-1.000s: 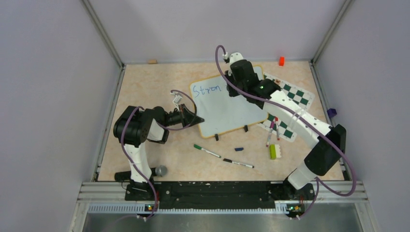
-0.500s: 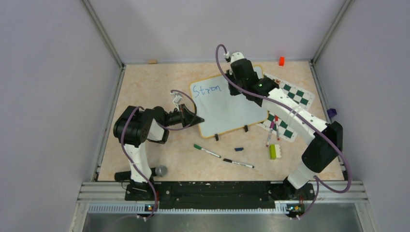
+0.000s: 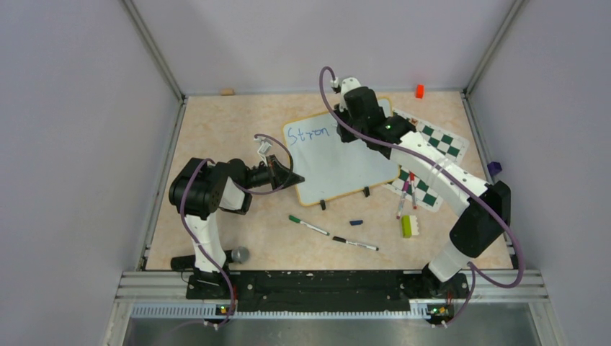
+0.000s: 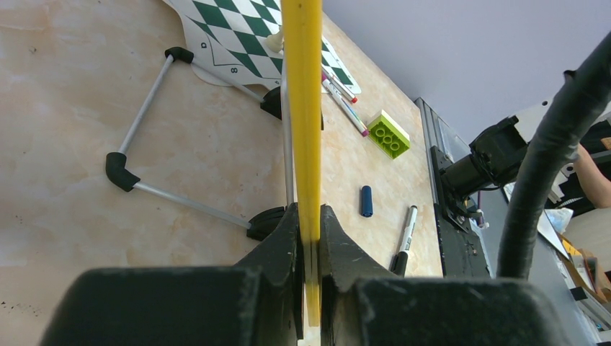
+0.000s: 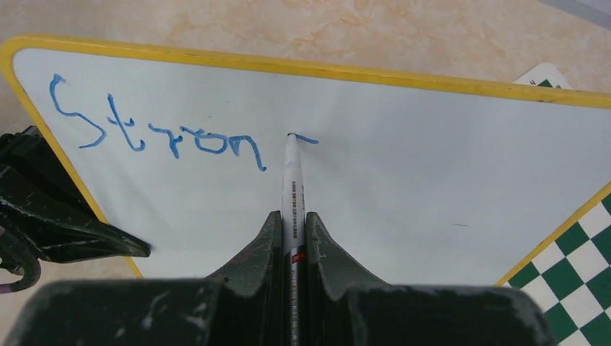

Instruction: Write a sentence on the whiteboard

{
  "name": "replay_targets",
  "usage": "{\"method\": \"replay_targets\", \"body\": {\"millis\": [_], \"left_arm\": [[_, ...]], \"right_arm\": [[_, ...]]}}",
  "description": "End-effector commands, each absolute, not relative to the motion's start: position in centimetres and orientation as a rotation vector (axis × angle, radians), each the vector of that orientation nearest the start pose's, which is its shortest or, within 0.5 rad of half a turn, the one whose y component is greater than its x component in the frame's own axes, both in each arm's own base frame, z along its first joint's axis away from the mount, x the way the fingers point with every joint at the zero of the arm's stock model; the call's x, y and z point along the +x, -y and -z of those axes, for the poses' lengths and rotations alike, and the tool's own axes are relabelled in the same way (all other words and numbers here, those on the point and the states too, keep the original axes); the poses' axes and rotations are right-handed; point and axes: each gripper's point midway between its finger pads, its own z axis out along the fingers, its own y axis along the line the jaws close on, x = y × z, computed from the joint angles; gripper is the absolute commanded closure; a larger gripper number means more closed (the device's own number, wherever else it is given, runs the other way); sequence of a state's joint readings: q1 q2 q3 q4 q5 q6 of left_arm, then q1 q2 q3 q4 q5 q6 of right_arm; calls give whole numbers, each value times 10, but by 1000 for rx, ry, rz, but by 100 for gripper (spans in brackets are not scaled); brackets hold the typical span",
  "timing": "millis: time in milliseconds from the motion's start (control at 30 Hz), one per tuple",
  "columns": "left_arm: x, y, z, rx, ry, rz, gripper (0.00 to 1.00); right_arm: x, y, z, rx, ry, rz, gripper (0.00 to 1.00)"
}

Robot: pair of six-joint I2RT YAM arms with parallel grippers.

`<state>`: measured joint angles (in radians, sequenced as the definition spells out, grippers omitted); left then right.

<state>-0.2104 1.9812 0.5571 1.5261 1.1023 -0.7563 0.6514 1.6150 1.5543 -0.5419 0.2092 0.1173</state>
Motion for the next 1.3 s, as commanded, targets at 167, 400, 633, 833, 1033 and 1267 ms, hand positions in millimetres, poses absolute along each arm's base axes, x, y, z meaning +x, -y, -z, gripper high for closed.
{"method": "replay_targets", "body": {"millis": [167,400,633,833,1033,1267], "left_arm": [[292,244,-114,747,-1531,1498,100],[292,244,-114,749,-1529,1498,100],[292,244,-114,748,-1530,1498,100],[292,244,-113,749,-1529,1497,100],[292,244,-113,749,-1531,1499,100],[292,244,-113,749,-1530,1498,100]], "right_arm": [[382,-252,-255,-478,-2097,-241,100],[377,-245,-251,-480,-2119,-212,100],[384,-234,-250,-431,-2121,-129,100],[393,-235,-257,-396,-2101,-115,100],[399,-241,-266,-391,-2080,-133,100],[401,-247,-269,-402,-2074,-157,100]]}}
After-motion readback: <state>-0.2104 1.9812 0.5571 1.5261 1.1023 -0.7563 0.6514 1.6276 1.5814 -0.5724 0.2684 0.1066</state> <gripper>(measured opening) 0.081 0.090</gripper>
